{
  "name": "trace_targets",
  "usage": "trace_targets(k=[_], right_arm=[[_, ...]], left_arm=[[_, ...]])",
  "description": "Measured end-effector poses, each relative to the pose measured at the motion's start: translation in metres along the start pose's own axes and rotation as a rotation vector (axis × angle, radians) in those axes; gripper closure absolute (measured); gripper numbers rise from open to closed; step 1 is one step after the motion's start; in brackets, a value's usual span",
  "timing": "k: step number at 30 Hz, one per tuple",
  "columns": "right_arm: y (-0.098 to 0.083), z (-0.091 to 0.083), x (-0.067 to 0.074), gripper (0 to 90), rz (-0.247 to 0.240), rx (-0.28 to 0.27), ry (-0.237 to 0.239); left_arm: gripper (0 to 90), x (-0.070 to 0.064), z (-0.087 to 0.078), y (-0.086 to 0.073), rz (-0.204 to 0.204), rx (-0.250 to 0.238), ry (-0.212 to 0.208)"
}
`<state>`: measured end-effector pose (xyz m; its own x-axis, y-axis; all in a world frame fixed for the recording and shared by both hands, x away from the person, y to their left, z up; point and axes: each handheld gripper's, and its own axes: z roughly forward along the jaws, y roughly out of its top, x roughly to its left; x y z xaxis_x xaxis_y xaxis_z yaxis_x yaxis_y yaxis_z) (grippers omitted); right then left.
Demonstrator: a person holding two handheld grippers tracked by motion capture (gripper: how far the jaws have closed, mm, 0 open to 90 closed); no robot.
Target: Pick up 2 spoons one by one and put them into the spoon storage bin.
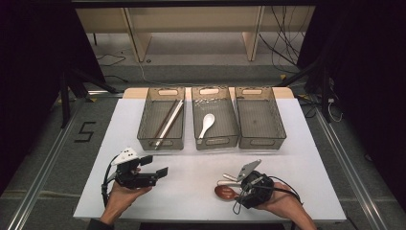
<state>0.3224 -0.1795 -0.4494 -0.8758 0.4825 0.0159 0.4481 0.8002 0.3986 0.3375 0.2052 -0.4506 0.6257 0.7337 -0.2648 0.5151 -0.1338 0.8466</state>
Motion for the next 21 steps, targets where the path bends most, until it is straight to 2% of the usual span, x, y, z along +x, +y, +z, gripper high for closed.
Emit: trace_targets(k=[2,13,15,16,17,18,19,21], right_arm=[[0.000,0.001,0.000,53.2,0.005,0.017,-0.001],[0.000,0.008,0.000,64.0,-0.032,0.093,-0.011],[0.001,0.009,0.001,66.4,-0.023,0.108,-0.013],[0.001,0.010,0.001,67.4,-0.042,0.115,-0.014],[0.002,0.012,0.003,68.1,-0.033,0.123,-0.018],[0.003,0.012,0.002,69.6,-0.052,0.124,-0.018],[0.003,0.012,0.004,71.0,-0.042,0.129,-0.018],[0.005,0.012,0.004,74.0,-0.059,0.144,-0.014]], left_arm=[[16.3,0.000,-0.001,-0.001,-0.001,-0.002,-0.002],[16.1,0.000,-0.003,-0.002,0.005,-0.017,-0.004],[16.1,-0.001,-0.003,-0.003,0.004,-0.019,0.000],[16.1,-0.001,-0.004,-0.003,0.003,-0.020,0.001],[16.1,-0.001,-0.004,-0.003,0.004,-0.021,0.000],[16.1,-0.001,-0.004,-0.003,0.004,-0.020,0.000],[16.1,-0.001,-0.004,-0.003,0.004,-0.021,0.000],[16.1,-0.001,-0.004,-0.003,0.004,-0.020,0.000]])
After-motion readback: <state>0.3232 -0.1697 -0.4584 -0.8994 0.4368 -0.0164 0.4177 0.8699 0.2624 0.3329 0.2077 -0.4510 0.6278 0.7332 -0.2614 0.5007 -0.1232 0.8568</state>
